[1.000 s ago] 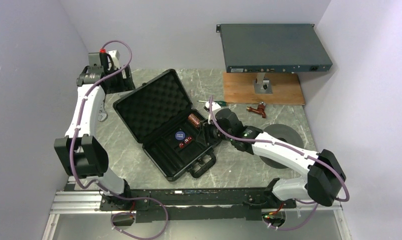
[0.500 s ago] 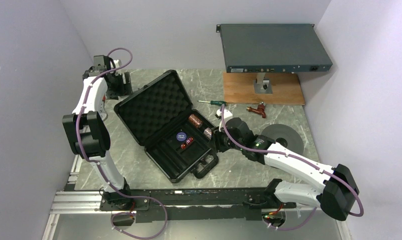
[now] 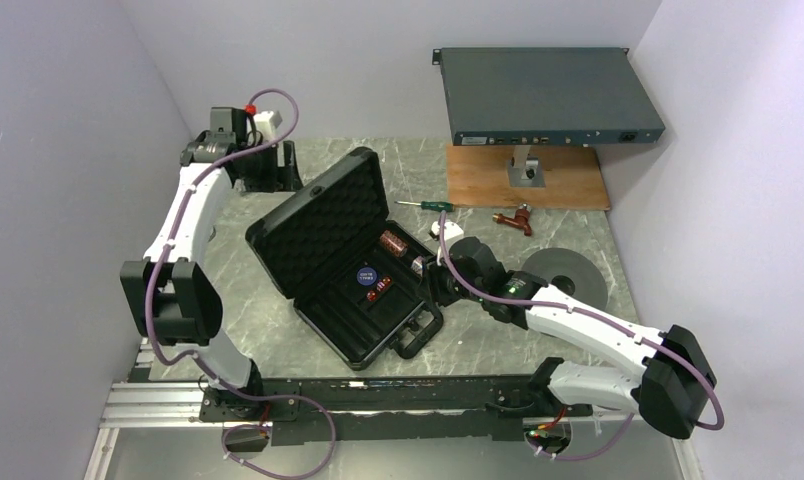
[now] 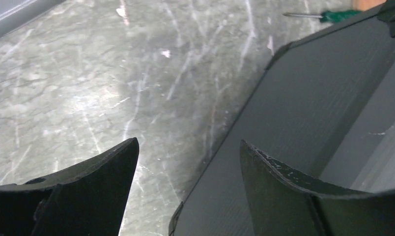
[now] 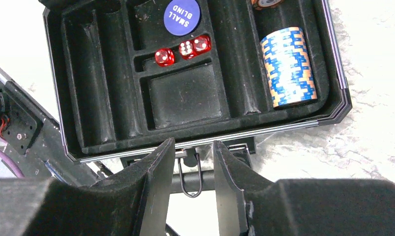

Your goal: Pack up texas hold em set

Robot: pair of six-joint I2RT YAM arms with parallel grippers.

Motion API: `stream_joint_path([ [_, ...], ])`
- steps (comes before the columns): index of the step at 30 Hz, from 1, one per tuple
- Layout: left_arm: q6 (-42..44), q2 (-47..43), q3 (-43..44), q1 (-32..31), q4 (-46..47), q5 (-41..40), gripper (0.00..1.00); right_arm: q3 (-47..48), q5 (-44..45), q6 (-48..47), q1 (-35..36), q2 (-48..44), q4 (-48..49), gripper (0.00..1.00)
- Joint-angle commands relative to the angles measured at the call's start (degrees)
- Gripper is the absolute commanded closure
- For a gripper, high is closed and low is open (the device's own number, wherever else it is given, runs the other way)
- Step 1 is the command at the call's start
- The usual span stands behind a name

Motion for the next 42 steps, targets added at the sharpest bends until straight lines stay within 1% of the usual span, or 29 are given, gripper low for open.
stream_joint_path([
  [1, 0.3, -3.9, -3.7, -4.4, -1.2, 2.5, 0.19, -0.5, -0.5, 0.4, -0.2, -0.5, 2.9, 0.63],
  [6, -1.2, -6.8, -9.5, -5.8, 1.7, 3.2, 0.20, -1.1, -1.2, 0.9, -0.2, -1.0, 4.1, 0.63],
  [9, -1.9, -8.3, -11.7, -6.9, 2.6, 2.8, 0.20, -2.1, -2.2, 2.2, -0.2, 0.2, 7.4, 0.65],
  [12, -2.4, -9.8, -13.4, -8.4, 2.9, 2.5, 0.20, -1.6, -3.0, 4.8, -0.2, 2.9, 10.3, 0.74],
  [14, -2.8, -10.8, -14.8, -9.5, 3.2, 2.2, 0.20, -0.6, -2.8, 8.2, -0.2, 4.0, 11.8, 0.83],
  [16, -3.1, -11.8, -16.1, -10.5, 3.4, 1.7, 0.21, 0.0, 0.2, 13.0, -0.2, 4.6, 12.1, 0.96],
  [17, -3.2, -12.3, -16.8, -11.0, 3.5, 1.3, 0.21, 0.5, 2.3, 16.6, -0.1, 4.9, 11.1, 1.00],
  [18, -3.5, -12.8, -17.4, -11.4, 3.5, 0.5, 0.22, 0.9, 5.6, 20.5, -0.2, 5.1, 9.8, 1.00],
  [19, -3.7, -13.6, -18.4, -11.9, 3.7, 0.1, 0.22, 1.2, 7.1, 24.0, -0.3, 5.3, 8.8, 1.00],
  [21, -4.2, -15.0, -20.0, -12.8, 4.2, -0.3, 0.22, 1.3, 7.8, 30.1, -0.3, 4.9, 8.7, 1.00],
  [23, -4.8, -16.3, -21.5, -13.6, 4.7, -0.3, 0.22, 0.6, 7.7, 35.4, -0.3, 3.2, 10.6, 1.00],
  [26, -5.6, -18.0, -23.8, -15.0, 5.1, -0.5, 0.22, 0.6, 8.8, 40.9, -0.3, 1.1, 11.8, 1.00],
  [28, -5.9, -19.1, -25.1, -15.6, 5.4, -0.6, 0.22, 1.1, 8.6, 41.9, -0.5, 1.3, 11.9, 1.00],
  [35, -6.6, -21.6, -29.1, -17.1, 6.0, -1.1, 0.22, 1.9, 6.1, 40.7, -0.9, 4.2, 10.2, 1.00],
  [38, -7.0, -23.0, -30.2, -17.6, 5.8, -1.3, 0.22, 1.3, 7.4, 40.3, -0.9, 2.7, 8.2, 1.00],
  [42, -7.5, -25.5, -30.9, -18.6, 4.9, -2.4, 0.24, 0.0, 10.9, 39.1, -0.8, -0.9, 1.8, 1.00],
])
